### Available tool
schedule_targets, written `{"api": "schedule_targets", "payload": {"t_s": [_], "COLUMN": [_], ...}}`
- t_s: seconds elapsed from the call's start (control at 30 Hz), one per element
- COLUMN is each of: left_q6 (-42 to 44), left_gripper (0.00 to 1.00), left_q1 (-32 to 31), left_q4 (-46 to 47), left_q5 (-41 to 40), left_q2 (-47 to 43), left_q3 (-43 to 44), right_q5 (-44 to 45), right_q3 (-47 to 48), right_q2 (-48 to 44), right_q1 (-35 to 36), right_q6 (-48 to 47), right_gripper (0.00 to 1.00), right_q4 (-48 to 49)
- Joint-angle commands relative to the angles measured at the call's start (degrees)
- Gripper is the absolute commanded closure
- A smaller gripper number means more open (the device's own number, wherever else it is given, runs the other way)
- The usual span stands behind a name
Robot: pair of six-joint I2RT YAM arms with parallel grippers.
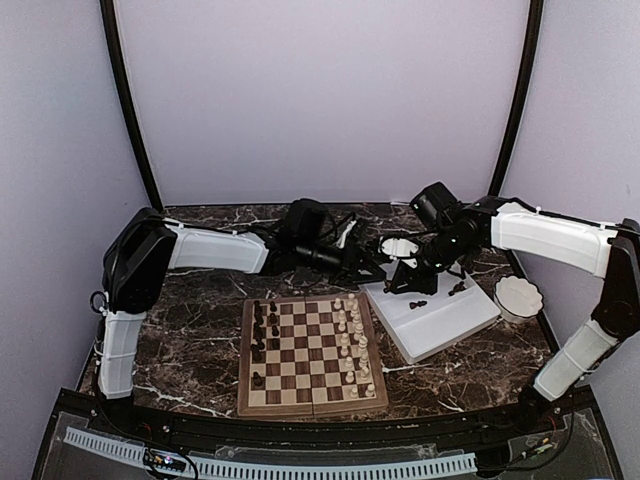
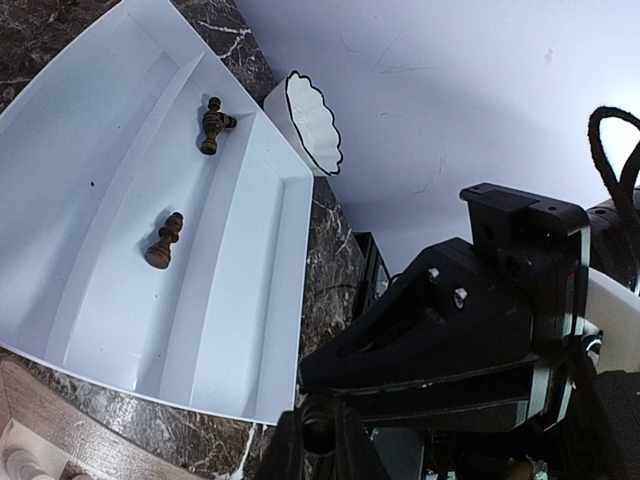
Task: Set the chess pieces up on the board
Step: Pick up the pawn from the chess pile, then place the pawn on d7.
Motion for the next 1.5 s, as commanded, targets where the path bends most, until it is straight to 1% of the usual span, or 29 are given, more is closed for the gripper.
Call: {"api": "schedule_targets", "payload": {"t_s": [0.0,0.03,0.13,0.23,0.37,0.43,0.53,0.67,0.73,0.87,0.93,1.07,1.2,1.47], "left_q6": [5.2,7.7,13.7,17.2,21.5,23.2,26.6,33.9,36.8,39.8,40.1,39.7,36.7,32.8], "left_gripper": [1.0,1.0,1.0,1.0,1.0,1.0,1.0,1.0,1.0,1.0,1.0,1.0,1.0,1.0], "left_q1": [-0.2,-0.1,-0.1,-0.1,0.0,-0.1,-0.5,-3.8,-5.7,-9.2,-10.7,-12.8,-14.0,-15.6], "left_q4": [-3.3,-5.4,-9.4,-12.5,-15.9,-17.4,-20.4,-27.6,-31.2,-36.9,-38.4,-38.6,-40.0,-37.7], "left_q5": [-1.3,-2.3,-8.9,-15.8,-21.6,-23.8,-27.4,-42.5,-48.3,-55.9,-58.1,-59.2,-60.8,-58.1], "left_q2": [-4.5,-6.5,-11.5,-18.3,-25.7,-29.0,-35.0,-41.9,-44.5,-47.7,-48.1,-47.1,-44.3,-42.3], "left_q3": [1.7,1.5,-0.9,-4.4,-11.1,-16.2,-20.7,-26.0,-28.0,-30.8,-31.9,-34.5,-34.1,-35.8], "right_q5": [-0.5,-1.0,-3.1,-4.8,-6.2,-6.8,-7.6,-10.6,-11.9,-12.7,-12.7,-12.4,-12.3,-12.4], "right_q3": [0.1,-0.4,-2.1,-3.9,-6.4,-7.6,-8.4,-7.9,-7.6,-7.7,-7.5,-7.6,-7.8,-8.2], "right_q2": [-1.6,-1.7,-1.9,-1.8,-1.1,-0.4,0.7,2.8,3.8,4.6,4.8,4.9,4.6,4.0], "right_q1": [-0.1,-0.7,-3.9,-6.9,-10.0,-11.3,-13.5,-17.3,-18.5,-19.0,-19.0,-19.0,-19.0,-19.0], "right_q6": [0.5,0.7,1.2,1.2,0.9,1.0,2.4,5.2,5.9,7.0,7.1,6.9,6.9,6.6], "right_gripper": [0.91,0.91,0.91,0.91,0.91,0.91,0.91,0.91,0.91,0.91,0.91,0.91,0.9,0.9], "right_q4": [1.5,2.0,3.4,5.0,7.5,8.8,10.8,12.3,12.5,13.2,12.8,12.2,11.8,11.6]}}
